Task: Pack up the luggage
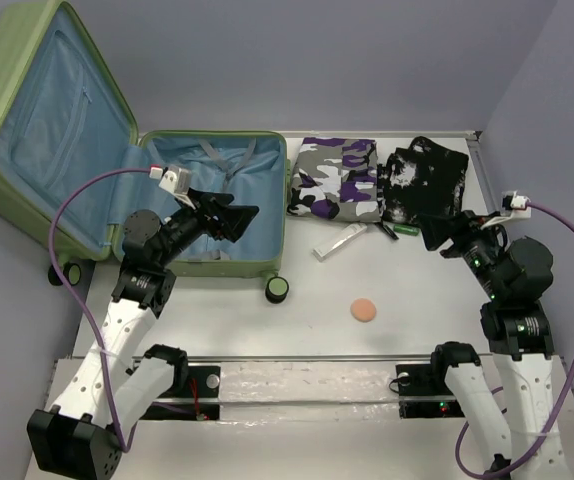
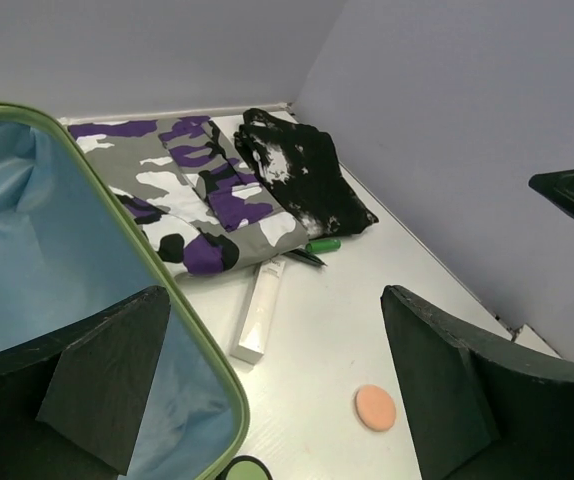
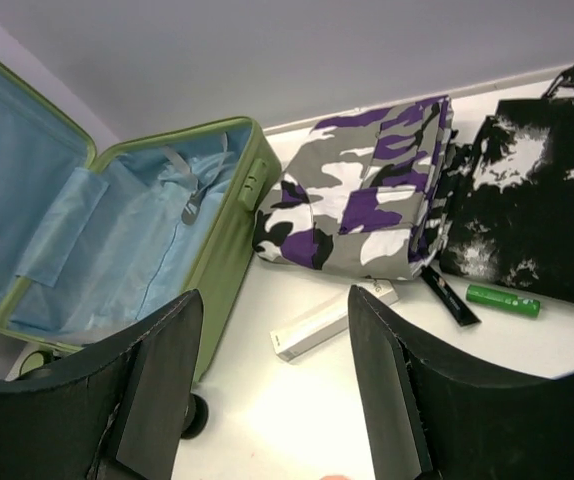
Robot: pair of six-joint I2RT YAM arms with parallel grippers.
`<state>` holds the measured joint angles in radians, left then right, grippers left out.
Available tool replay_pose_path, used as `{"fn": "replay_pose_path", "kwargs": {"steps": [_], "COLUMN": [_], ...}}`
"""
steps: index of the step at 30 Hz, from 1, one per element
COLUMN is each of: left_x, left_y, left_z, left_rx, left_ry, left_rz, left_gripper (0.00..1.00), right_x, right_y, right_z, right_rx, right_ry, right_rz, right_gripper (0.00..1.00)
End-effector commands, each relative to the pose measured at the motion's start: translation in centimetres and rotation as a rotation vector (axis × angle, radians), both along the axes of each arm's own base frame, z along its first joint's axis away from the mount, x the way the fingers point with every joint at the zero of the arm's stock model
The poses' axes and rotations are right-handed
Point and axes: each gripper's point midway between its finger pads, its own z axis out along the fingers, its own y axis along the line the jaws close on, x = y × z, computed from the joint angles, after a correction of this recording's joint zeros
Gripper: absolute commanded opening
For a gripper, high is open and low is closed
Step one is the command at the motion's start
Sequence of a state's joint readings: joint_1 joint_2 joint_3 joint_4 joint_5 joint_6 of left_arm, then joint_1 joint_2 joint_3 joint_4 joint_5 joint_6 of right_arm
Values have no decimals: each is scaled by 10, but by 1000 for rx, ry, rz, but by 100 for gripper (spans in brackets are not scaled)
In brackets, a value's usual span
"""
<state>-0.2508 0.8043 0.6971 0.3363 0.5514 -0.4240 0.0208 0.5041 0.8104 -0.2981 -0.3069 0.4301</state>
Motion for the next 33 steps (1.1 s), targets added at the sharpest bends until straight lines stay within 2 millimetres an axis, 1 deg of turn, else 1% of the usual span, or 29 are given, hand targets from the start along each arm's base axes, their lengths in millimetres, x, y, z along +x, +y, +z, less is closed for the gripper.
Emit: {"fn": "replay_pose_path", "kwargs": {"steps": [1, 3, 5, 6, 7, 8, 9, 10, 11, 12, 13, 14, 15, 16, 17, 18, 19, 20, 21, 22, 23, 24, 26, 27, 28, 30, 31, 32, 33], "left_x": [-7, -6, -6, -7, -8, -11, -8, -8, -3, -2, 2, 13, 18, 15, 19, 18, 25, 36, 43, 49, 55, 61, 66, 71, 74, 83, 83, 86, 87], "left_y": [-10, -15, -30, -38, -47, -68, -81, -92, -100, -121, -128, -131, -144, -153, -159, -170, -179, -183, -185, -194, -200, -205, -212, -216, -217, -221, -219, -218, -220], "left_z": [34, 40, 43, 43, 42, 41, 32, 29, 25, 13, 7, 4, -3, -5, -8, 2, -24, -19, -28, -60, -61, -92, -115, -117, -147, -160, -184, -192, -196], "left_rx": [-34, -46, -70, -72, -70, -63, -48, -38, -26, 17, 41, 59, 102, 119, 135, 148, 221, 242, 279, 366, 386, 462, 528, 550, 619, 669, 728, 763, 778], "left_ry": [-69, -65, -48, -37, -31, -21, 2, 8, 16, 46, 61, 71, 79, 78, 79, 50, 95, 85, 95, 137, 139, 183, 202, 196, 233, 218, 252, 243, 240], "left_rz": [-63, -81, -121, -139, -159, -190, -200, -206, -182, -204, -195, -135, -103, -124, -111, -116, -104, -53, -25, -26, -14, -24, -33, -34, -36, -34, -45, -44, -50], "left_gripper": [99, 99, 99, 99, 99, 99, 99, 99, 99, 99, 99, 99, 99, 99, 96, 89, 89, 85, 82, 82, 82, 83, 84, 84, 84, 85, 87, 89, 94], "right_x": [-4, -5, -5, -6, -7, -8, -9, -8, -9, -9, -9, -8, -8, -9, -8, -9, -9, -9, -9, -9, -9, -9, -9, -9, -9, -9, -9, -10, -10], "right_y": [-3, -5, -3, -1, 1, 2, 3, 4, 4, 3, 3, -1, -7, -7, -11, -12, -13, -14, -14, -14, -13, -12, -10, -8, -7, -2, -1, 3, 5], "right_z": [-5, -12, -21, -22, -24, -32, -35, -44, -48, -54, -60, -71, -81, -87, -93, -106, -112, -118, -118, -118, -119, -122, -127, -129, -131, -136, -138, -142, -145], "right_rx": [-24, -28, -15, -12, -9, 3, 7, 13, 17, 25, 32, 31, 34, 38, 40, 45, 46, 63, 69, 76, 87, 88, 86, 87, 89, 97, 99, 100, 101], "right_ry": [17, 41, 75, 81, 88, 109, 115, 137, 146, 165, 184, 210, 239, 257, 274, 301, 311, 329, 329, 332, 339, 347, 364, 370, 377, 390, 393, 406, 414], "right_rz": [-12, -19, -10, -1, 8, 17, 20, 23, 22, 16, 9, -18, -56, -57, -84, -93, -100, -115, -114, -116, -114, -112, -97, -88, -83, -55, -46, -24, -8], "right_gripper": [66, 65, 65, 65, 65, 63, 58, 58, 57, 56, 54, 53, 53, 53, 53, 53, 53, 53, 53, 53, 54, 55, 57, 57, 58, 60, 62, 65, 69]}}
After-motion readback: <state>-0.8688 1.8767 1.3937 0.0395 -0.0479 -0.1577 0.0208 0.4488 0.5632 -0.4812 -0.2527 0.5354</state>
